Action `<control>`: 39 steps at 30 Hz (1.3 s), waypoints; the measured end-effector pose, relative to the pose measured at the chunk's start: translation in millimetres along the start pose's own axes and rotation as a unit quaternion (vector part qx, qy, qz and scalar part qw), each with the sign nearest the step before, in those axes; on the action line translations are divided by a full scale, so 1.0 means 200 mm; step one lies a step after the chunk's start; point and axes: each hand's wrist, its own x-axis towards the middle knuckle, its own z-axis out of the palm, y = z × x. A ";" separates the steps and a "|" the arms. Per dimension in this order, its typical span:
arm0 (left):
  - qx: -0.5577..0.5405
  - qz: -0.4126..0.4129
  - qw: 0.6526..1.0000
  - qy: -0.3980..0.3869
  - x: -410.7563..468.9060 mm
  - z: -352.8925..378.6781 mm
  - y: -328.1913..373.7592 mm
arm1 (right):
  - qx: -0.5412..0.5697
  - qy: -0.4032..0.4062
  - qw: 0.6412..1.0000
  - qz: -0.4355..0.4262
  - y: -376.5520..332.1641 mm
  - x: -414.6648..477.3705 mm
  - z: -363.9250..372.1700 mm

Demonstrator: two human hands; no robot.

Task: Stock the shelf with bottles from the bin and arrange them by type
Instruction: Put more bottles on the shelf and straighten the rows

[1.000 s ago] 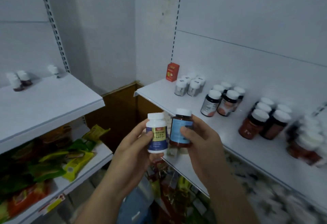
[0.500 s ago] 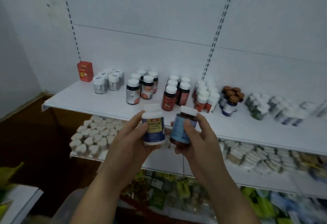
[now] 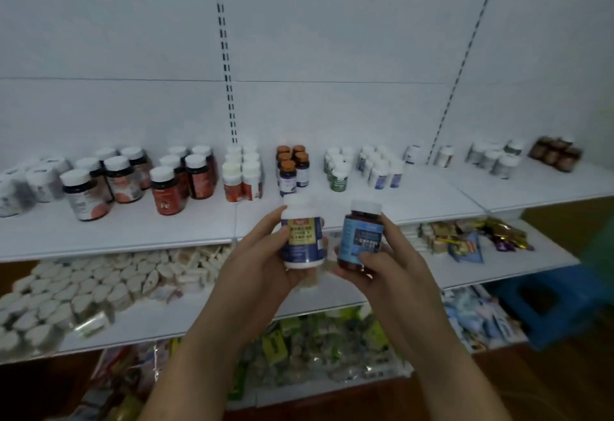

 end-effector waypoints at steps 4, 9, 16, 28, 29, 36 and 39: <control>-0.009 -0.025 0.999 -0.034 0.10 0.34 -0.23 | 0.012 0.044 0.999 -0.027 -0.14 -0.07 -0.38; 0.002 -0.066 0.996 -0.065 0.23 0.65 -0.48 | 0.040 0.125 0.990 -0.045 -0.25 -0.11 -0.73; 0.041 -0.083 0.991 -0.095 0.51 0.99 -0.79 | 0.045 0.210 0.975 -0.048 -0.33 -0.02 -1.13; 0.041 -0.104 0.982 -0.153 1.41 1.36 -1.11 | -0.014 0.285 0.956 -0.062 -0.48 0.69 -1.65; 0.034 -0.109 0.980 -0.161 1.47 1.39 -1.12 | -0.013 0.290 0.955 -0.065 -0.49 0.75 -1.69; 0.027 -0.121 0.975 -0.185 1.82 1.58 -1.25 | -0.014 0.315 0.947 -0.070 -0.54 1.00 -1.94; 0.032 -0.122 0.973 -0.195 1.92 1.66 -1.32 | -0.030 0.316 0.946 -0.067 -0.56 1.09 -2.06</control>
